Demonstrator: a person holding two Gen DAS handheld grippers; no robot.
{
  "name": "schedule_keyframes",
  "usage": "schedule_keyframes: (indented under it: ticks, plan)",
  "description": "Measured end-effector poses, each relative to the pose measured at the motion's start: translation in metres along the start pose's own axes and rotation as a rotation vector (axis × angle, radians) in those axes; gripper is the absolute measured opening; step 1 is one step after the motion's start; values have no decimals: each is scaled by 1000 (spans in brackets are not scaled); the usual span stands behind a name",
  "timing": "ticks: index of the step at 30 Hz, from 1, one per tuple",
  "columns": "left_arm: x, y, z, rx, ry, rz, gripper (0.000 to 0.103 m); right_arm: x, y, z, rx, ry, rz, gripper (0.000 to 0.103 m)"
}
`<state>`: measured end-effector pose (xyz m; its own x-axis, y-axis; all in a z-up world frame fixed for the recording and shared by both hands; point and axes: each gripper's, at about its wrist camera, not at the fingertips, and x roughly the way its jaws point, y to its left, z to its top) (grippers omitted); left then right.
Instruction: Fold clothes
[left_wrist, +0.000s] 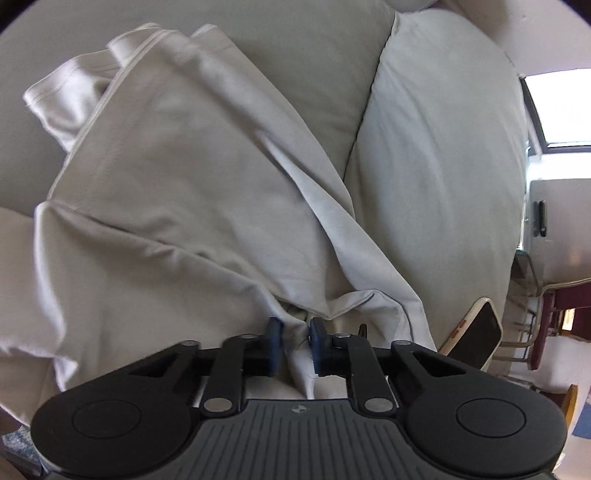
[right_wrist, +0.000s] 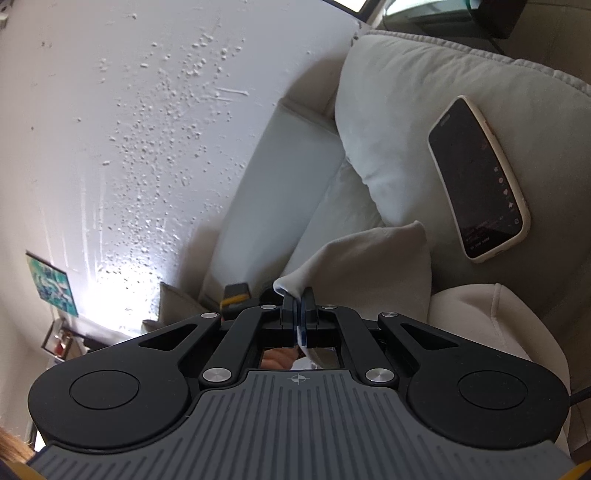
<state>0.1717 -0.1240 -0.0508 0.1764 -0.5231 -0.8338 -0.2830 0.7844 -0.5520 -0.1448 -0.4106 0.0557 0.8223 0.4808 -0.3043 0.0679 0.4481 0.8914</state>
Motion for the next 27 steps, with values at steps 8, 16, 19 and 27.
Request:
schedule_keyframes:
  ticks: [8, 16, 19, 27]
  plan:
    - [-90, 23, -65, 155, -253, -134, 4, -2, -16, -13, 47, -1, -73, 2]
    - [-139, 81, -158, 104, -309, -265, 4, -5, -46, -26, 132, 26, -192, 2]
    - [-124, 114, -163, -44, -226, -307, 4, -2, -53, -31, 158, 40, -213, 2]
    - [-96, 135, -152, -136, -115, -293, 42, 6, -49, -36, 151, 49, -260, 2]
